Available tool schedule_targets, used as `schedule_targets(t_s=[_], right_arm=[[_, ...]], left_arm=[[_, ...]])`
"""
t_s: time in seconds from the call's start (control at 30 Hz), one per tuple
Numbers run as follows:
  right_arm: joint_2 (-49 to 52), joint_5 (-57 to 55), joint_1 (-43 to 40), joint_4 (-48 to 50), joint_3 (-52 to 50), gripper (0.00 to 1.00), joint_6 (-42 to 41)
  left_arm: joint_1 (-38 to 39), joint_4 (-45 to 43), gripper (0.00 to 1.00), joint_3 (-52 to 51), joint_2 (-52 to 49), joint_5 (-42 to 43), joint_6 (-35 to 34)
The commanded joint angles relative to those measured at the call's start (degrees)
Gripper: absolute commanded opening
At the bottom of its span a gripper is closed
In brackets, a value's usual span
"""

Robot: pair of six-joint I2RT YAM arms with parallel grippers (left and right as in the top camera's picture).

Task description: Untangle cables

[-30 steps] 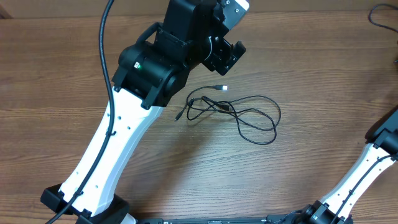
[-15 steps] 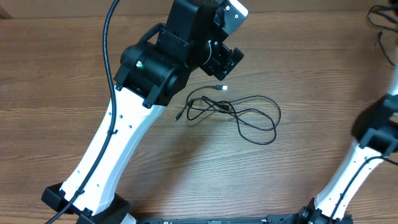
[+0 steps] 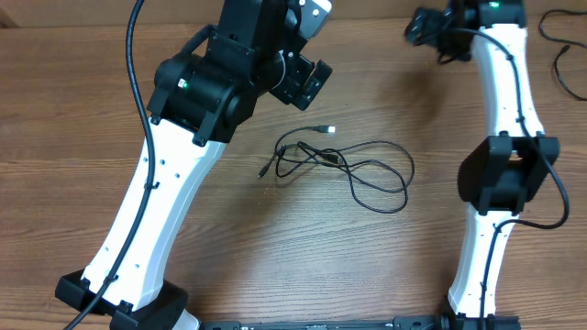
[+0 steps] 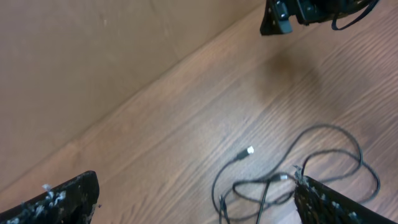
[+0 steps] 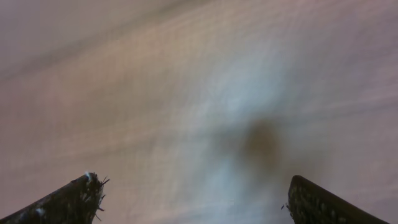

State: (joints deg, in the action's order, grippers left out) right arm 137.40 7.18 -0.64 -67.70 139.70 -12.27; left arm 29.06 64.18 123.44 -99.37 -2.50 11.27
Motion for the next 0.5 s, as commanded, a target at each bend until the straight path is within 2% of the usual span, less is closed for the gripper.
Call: schedule_targets(t_s=[0.0,0.13,0.17,0.3,0.33,0.37,0.47], right_arm=[[-0.74,-1.57,4.33,-5.11,0.15,0.95,-7.50],[-0.74,-1.51,8.41,-16.09,0.15,0.84,-24.90],[-0.74,-1.38,9.53,-19.28,0.15,0.83,-30.51],[-0.74,-0.61,13.33,-28.83,0.15,0.83,-44.41],[-0.74,-0.52,14.27,-29.38,-0.11,0.85,-46.53],[-0.74,0.24,15.30,-29.35,-0.57,1.00,-46.77],[-0.74,-0.09,18.14,-28.87,-2.64,1.00,-52.48]], left_arm=[[-0.72,0.74,1.00,0.79,-0.28,-0.68,-1.07],[-1.62,-0.11,1.00,0.79,-0.28,-0.94,-1.70],[-2.19,-0.61,1.00,0.79,-0.28,-1.16,-2.86],[-5.18,-3.54,1.00,0.79,-0.28,-1.09,-6.36],[-6.10,-4.24,1.00,0.79,-0.28,-1.09,-7.02],[-7.04,-4.76,1.00,0.79,-0.28,-0.85,-7.61],[-9.46,-5.07,1.00,0.79,-0.28,-0.42,-8.79]])
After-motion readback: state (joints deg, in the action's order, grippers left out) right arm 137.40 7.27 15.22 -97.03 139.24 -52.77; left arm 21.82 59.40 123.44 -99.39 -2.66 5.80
